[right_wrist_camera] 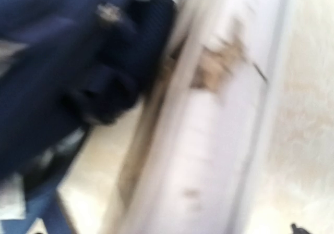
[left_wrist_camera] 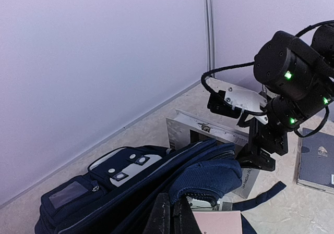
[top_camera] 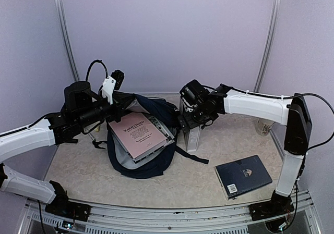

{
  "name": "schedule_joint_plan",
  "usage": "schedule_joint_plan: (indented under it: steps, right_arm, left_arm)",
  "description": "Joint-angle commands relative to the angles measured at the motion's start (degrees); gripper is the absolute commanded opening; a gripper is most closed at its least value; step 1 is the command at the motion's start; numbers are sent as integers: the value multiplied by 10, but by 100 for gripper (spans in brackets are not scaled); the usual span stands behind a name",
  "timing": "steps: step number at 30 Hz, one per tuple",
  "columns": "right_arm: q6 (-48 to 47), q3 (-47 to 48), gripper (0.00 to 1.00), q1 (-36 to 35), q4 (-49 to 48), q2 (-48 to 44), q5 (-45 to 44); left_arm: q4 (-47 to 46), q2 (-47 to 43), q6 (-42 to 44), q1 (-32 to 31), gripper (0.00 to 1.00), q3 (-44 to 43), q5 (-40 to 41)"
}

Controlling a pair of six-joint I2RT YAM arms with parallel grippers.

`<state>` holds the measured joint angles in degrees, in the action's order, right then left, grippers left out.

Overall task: Pack the student bag
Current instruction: Pick up the book from the center of the board, then place the book in the largest pocket of the bag.

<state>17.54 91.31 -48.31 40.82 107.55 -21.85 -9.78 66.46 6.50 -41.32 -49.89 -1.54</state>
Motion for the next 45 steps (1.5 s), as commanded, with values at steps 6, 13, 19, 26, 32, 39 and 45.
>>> schedule_joint_plan:
  steps: [6, 13, 19, 26, 32, 39, 45]
  right_arm:
    - [42, -94, 78, 35, -91, -43, 109]
    - [44, -96, 41, 37, -90, -63, 97]
    - [36, -101, 37, 42, -66, -128, 90]
    - [-11, -143, 31, 56, -66, -289, 214]
    - [-36, -206, 28, 63, -162, -443, 374]
    - [32, -307, 25, 31, -369, -444, 691]
    - [24, -317, 28, -52, -378, -345, 794]
  left_arm:
    - [-39, -7, 2, -1, 0, -31, -18]
    - [-39, -8, 3, -1, 0, -31, -17]
    - [-39, -10, 4, -1, 0, -31, -12]
    - [-40, -12, 1, 9, 0, -30, -1]
    - [-44, -13, -5, 25, 0, -28, 2]
    - [-47, -8, -5, 37, 0, -25, 5]
    - [-50, -8, -6, 42, 0, -24, 3]
